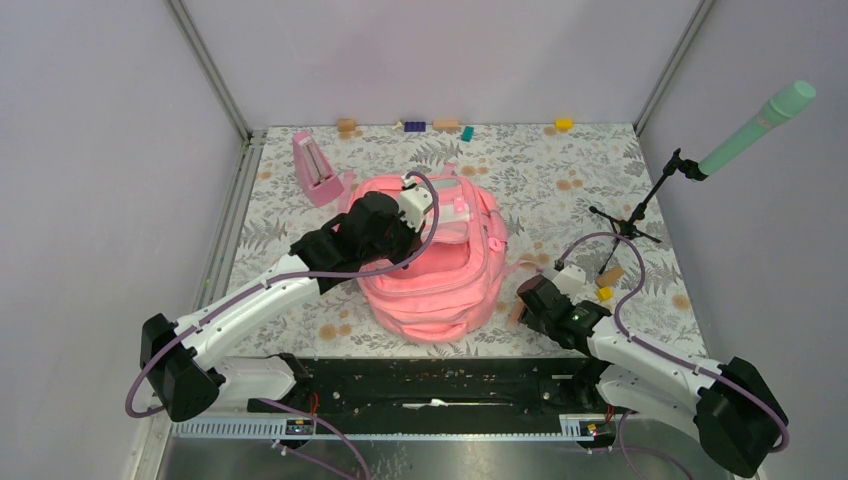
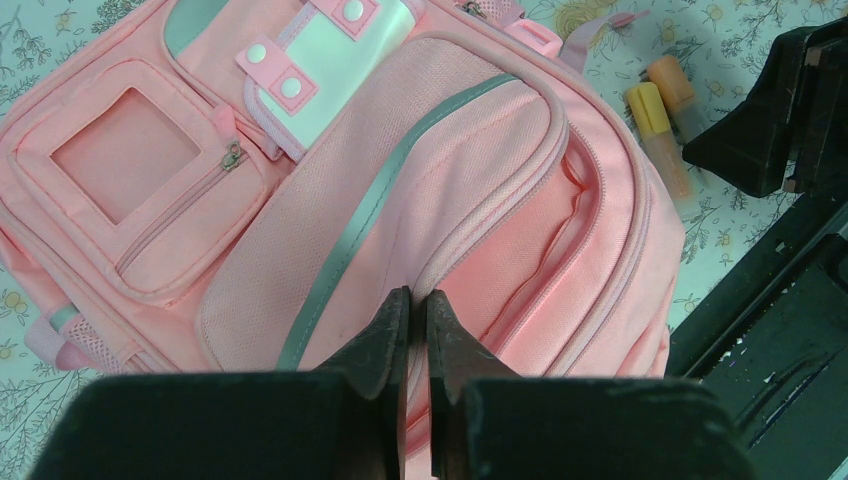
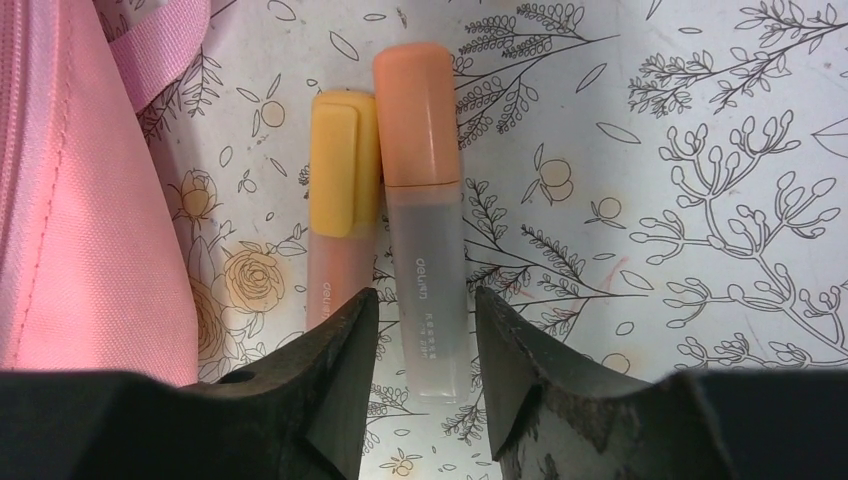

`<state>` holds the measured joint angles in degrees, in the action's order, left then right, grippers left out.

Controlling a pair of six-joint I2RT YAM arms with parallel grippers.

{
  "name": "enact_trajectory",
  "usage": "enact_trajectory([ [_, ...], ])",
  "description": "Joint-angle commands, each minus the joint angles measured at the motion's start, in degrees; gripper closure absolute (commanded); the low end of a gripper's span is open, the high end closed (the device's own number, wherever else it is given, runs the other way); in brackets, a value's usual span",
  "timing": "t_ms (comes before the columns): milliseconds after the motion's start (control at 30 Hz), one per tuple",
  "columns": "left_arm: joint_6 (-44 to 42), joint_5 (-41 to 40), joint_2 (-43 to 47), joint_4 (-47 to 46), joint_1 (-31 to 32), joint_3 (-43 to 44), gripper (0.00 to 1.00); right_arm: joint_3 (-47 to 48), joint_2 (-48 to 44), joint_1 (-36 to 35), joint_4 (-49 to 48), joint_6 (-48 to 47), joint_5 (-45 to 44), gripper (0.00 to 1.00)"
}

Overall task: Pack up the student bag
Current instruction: Pick up the stationery from the center of the board.

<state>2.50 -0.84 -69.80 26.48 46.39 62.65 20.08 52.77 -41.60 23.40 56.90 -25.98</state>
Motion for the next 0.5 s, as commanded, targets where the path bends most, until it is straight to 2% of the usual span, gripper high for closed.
enact_trajectory([
  [0,0.79,-1.44,1.42,-3.36,-0.69,2.44,1.0,0.52,1.44,0.36,1.42,-0.03,-0.12,0.54],
  [167,0.79,-1.44,1.42,-3.36,-0.69,2.46,1.0,0.73,1.8,0.32,1.48,-0.41,0.38,0.72],
  [467,0.75,-1.55,1.41,-3.36,-0.69,2.41,1.0,1.2,-3.26,0.35,2.93,-1.43,-0.29,0.88],
])
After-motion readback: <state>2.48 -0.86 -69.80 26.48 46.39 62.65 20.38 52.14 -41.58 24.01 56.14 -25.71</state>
